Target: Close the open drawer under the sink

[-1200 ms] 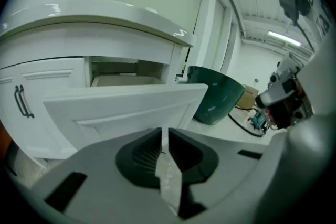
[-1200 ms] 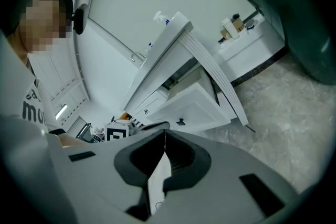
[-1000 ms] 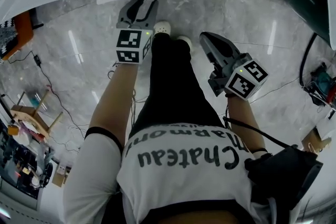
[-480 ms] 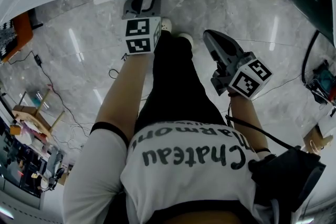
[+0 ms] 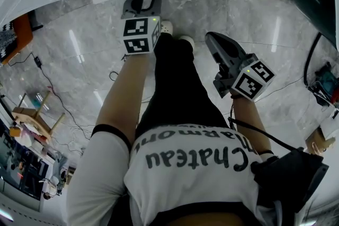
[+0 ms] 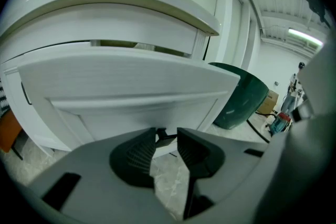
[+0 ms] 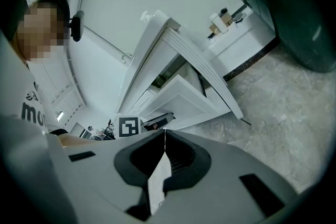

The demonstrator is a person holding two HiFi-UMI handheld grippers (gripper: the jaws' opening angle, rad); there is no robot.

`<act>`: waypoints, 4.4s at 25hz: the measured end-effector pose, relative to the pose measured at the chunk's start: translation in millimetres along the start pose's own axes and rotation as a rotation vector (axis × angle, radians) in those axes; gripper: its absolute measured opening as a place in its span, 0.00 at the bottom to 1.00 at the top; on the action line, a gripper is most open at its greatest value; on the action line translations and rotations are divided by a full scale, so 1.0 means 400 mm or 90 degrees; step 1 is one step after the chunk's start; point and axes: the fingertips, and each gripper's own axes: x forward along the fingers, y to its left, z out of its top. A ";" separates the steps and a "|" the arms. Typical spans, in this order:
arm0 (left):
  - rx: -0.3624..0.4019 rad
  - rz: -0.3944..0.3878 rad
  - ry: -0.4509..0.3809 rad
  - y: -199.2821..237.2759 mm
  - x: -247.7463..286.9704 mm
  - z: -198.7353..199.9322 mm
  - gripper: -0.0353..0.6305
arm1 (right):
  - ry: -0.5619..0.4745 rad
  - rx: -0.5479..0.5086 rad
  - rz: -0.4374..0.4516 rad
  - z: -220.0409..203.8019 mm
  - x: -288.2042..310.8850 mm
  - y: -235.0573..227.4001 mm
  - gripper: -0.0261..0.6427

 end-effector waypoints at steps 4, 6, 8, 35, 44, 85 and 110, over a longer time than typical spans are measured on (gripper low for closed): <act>0.002 0.003 -0.004 0.007 0.013 0.020 0.24 | -0.001 0.001 0.000 0.008 0.001 -0.002 0.06; 0.002 0.006 -0.005 0.019 0.021 0.023 0.24 | -0.001 0.003 -0.001 0.007 0.010 -0.005 0.06; 0.001 0.009 -0.005 0.032 0.029 0.025 0.24 | 0.000 0.003 -0.003 0.006 0.020 -0.008 0.06; 0.006 0.008 -0.032 0.076 0.113 0.134 0.24 | 0.015 0.013 -0.005 0.048 0.059 -0.024 0.06; -0.007 -0.007 -0.023 0.094 0.138 0.159 0.24 | 0.016 0.013 -0.005 0.060 0.066 -0.008 0.06; -0.023 -0.034 -0.028 0.158 0.236 0.269 0.24 | -0.030 0.022 -0.036 0.129 0.089 -0.003 0.06; -0.043 -0.016 -0.004 0.153 0.200 0.289 0.24 | -0.064 0.009 -0.038 0.175 0.036 0.069 0.06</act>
